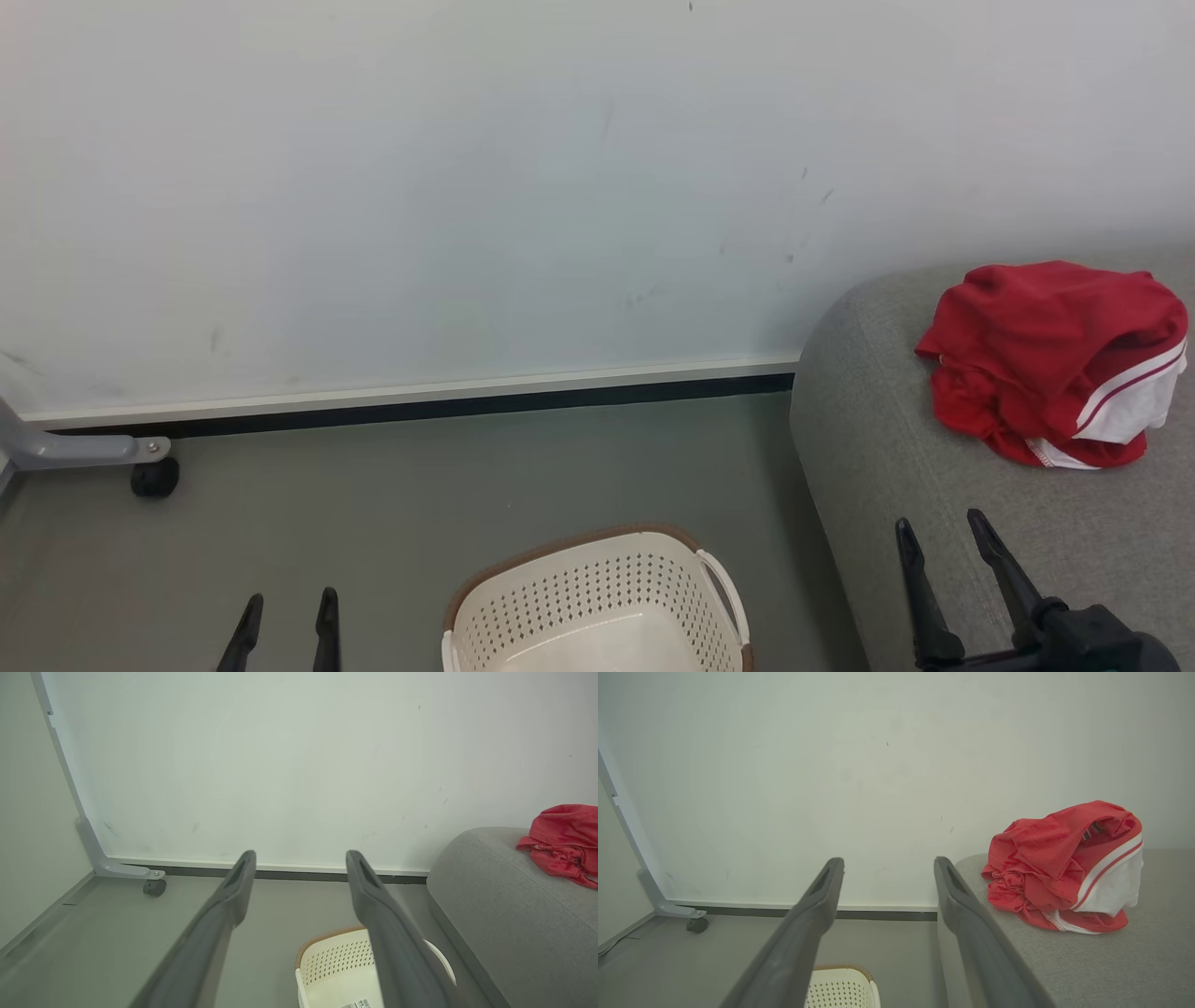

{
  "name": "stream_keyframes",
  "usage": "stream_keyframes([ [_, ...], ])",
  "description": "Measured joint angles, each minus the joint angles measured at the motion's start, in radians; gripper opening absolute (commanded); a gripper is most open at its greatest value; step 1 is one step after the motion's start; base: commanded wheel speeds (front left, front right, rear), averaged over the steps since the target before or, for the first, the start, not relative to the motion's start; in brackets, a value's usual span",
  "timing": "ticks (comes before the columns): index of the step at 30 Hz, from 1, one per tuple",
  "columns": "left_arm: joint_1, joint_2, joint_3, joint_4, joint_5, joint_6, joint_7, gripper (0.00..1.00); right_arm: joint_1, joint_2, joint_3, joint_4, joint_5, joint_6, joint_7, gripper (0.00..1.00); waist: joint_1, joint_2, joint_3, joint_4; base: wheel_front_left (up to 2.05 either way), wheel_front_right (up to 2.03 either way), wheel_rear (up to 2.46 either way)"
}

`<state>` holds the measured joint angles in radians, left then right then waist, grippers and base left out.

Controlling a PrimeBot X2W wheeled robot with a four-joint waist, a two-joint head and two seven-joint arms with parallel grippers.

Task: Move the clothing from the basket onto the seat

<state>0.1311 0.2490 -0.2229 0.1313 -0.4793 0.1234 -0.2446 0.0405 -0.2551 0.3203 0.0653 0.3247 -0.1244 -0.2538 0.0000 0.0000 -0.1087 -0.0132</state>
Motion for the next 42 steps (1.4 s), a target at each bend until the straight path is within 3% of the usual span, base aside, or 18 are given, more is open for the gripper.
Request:
stream_keyframes([
  [38, 0.0, -0.017, 0.039, -0.033, 0.103, 0.001, -0.005, 1.0, 0.031, 0.054, -0.082, -0.04, -0.062, 0.0, 0.003, 1.0, 0.0, 0.0001, 0.027, 0.003, 0.0, 0.0, 0.0],
  [39, 0.0, -0.017, 0.039, -0.034, 0.104, 0.001, -0.005, 0.0, 0.031, 0.054, -0.084, -0.04, -0.062, 0.0, 0.005, 0.0, 0.0, 0.0, 0.027, 0.004, 0.0, 0.0, 0.0],
  [42, 0.006, -0.027, 0.033, -0.009, 0.104, 0.0, -0.003, 0.0, 0.04, 0.062, -0.078, -0.014, -0.062, 0.0, 0.006, 0.0, 0.0, 0.0001, 0.028, 0.004, 0.0, 0.0, 0.0],
])
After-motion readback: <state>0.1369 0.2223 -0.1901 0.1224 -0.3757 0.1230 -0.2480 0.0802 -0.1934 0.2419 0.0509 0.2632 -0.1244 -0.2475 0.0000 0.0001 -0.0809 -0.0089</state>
